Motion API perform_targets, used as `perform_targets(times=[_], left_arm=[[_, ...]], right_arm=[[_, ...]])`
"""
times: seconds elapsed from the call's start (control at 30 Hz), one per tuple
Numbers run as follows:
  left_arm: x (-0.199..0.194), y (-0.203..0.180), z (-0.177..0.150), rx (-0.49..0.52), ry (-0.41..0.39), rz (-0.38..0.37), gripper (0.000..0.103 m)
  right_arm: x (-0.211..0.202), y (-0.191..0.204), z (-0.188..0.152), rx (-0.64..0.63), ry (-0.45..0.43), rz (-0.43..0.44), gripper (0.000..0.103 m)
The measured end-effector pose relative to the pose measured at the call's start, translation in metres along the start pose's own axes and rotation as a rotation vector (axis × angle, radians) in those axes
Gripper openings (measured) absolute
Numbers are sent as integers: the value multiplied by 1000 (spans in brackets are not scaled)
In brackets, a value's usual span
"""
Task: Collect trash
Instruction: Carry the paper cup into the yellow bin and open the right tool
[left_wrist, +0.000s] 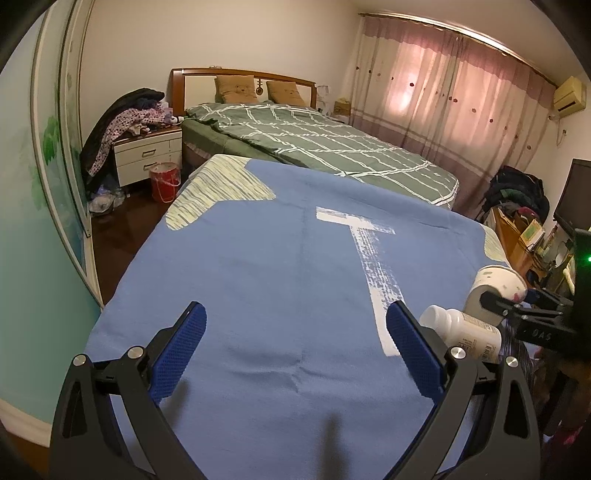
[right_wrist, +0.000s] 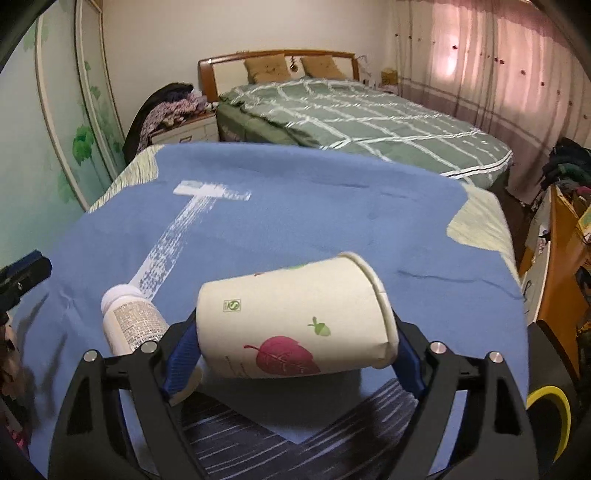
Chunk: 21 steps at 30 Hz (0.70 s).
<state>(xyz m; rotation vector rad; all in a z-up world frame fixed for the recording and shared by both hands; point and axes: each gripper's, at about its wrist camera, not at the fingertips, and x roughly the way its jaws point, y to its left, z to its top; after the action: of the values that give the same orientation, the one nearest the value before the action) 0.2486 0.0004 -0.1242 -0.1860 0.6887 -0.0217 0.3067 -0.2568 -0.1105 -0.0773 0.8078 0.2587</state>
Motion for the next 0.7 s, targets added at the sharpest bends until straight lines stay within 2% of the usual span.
perform_targets(times=[0.23, 0.47, 0.53, 0.7], left_arm=[[3, -2, -1, 10, 5, -10, 96], [4, -5, -2, 24, 8, -24, 96], [3, -6, -3, 26, 8, -26, 96], [4, -8, -3, 38, 9, -32, 96]], right_arm=[[-33, -8, -4, 46, -62, -87, 82], [-77, -36, -30, 171, -114, -167, 82], [-88, -48, -41, 221, -134, -213, 82], [-121, -90, -77, 389, -191, -391, 82]])
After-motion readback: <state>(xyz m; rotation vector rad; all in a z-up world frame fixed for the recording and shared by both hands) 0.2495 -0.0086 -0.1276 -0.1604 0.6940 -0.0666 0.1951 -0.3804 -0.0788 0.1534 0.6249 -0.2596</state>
